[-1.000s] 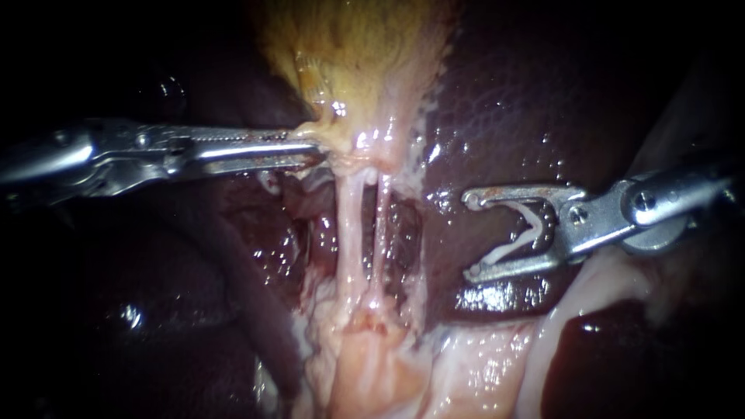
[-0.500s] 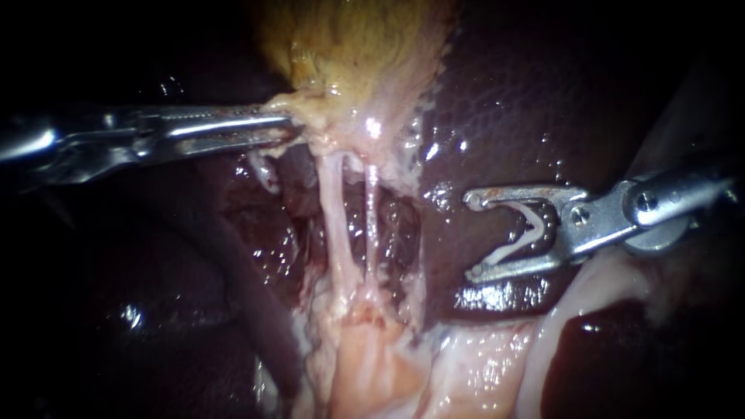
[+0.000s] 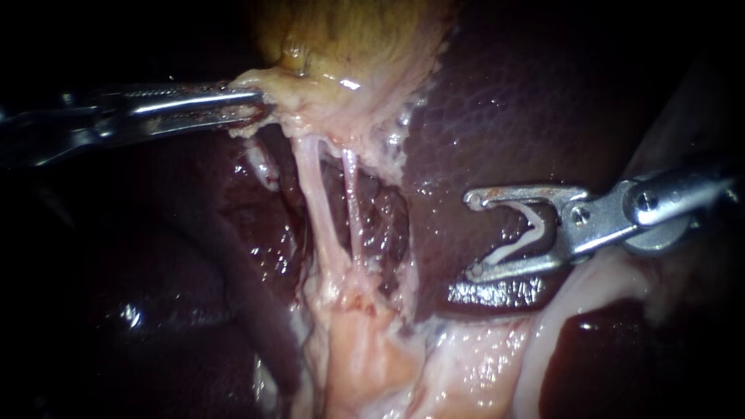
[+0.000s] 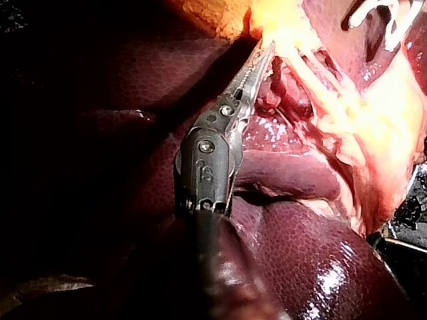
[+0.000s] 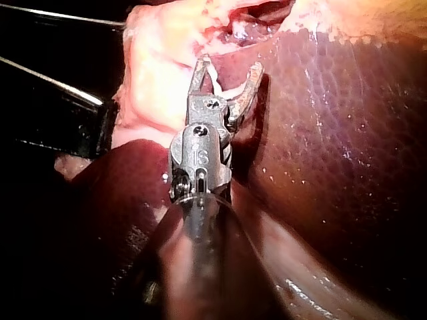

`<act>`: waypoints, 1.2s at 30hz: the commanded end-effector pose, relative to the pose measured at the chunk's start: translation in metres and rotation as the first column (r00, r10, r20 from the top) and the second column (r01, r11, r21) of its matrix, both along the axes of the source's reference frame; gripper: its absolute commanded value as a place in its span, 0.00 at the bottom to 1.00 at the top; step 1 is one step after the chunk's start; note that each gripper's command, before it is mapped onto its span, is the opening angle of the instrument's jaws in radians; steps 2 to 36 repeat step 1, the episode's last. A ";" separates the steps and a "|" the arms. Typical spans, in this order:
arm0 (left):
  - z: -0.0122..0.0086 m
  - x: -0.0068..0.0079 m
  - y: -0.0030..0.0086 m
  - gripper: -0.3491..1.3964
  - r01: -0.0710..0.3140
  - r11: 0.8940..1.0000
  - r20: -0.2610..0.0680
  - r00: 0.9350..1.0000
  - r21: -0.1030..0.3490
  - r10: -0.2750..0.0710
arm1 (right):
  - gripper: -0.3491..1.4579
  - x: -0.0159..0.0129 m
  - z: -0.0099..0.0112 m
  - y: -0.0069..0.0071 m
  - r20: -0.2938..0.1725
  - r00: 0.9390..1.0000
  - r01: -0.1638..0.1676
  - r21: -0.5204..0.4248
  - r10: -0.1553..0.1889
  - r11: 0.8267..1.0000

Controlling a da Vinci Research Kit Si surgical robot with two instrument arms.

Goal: Grabbing gallbladder

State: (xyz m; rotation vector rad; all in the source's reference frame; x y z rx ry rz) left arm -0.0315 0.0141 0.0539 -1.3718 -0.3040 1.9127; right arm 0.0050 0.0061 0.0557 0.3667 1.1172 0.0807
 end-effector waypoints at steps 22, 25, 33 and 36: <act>0.0001 0.0000 -0.0001 0.00 0.000 1.000 0.000 1.000 0.000 0.000 | 0.47 0.0001 0.0000 0.0000 0.000 1.000 0.000 0.000 0.000 1.000; 0.0001 0.0000 -0.0001 0.00 0.000 1.000 0.000 1.000 0.000 0.000 | 0.47 0.0001 0.0000 0.0000 0.000 1.000 0.000 0.000 0.000 1.000; 0.0001 0.0000 -0.0001 0.00 0.000 1.000 0.000 1.000 0.000 0.000 | 0.47 0.0001 0.0000 0.0000 0.000 1.000 0.000 0.000 0.000 1.000; 0.0001 0.0000 -0.0001 0.00 0.000 1.000 0.000 1.000 0.000 0.000 | 0.47 0.0001 0.0000 0.0000 0.000 1.000 0.000 0.000 0.000 1.000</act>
